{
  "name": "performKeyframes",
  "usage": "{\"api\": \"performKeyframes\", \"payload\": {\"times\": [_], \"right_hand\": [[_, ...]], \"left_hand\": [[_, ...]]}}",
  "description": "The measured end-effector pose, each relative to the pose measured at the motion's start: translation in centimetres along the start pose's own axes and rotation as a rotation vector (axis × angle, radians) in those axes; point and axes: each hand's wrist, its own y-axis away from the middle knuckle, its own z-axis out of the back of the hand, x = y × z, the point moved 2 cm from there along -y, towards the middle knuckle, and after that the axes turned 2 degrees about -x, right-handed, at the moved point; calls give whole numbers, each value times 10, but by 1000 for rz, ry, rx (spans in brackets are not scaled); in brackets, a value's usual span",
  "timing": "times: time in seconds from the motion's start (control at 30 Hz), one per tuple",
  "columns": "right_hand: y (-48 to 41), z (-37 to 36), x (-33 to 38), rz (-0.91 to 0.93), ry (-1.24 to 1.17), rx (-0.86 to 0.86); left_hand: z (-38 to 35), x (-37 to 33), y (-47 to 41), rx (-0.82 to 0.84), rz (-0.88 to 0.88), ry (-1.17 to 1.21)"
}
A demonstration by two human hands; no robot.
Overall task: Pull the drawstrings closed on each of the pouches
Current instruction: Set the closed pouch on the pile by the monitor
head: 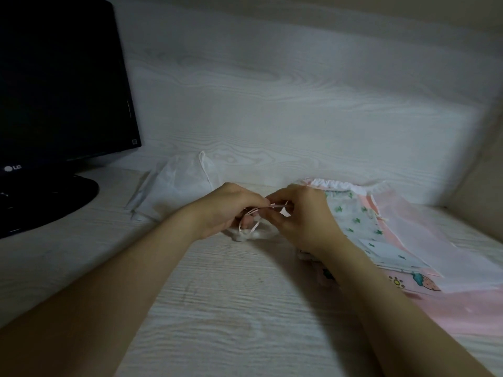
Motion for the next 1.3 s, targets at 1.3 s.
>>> {"api": "performKeyframes", "payload": {"times": [1.3], "right_hand": [[-3,1,-11,-324,-194,5]], "left_hand": [[19,-9,-8,-363,-110,698]]}}
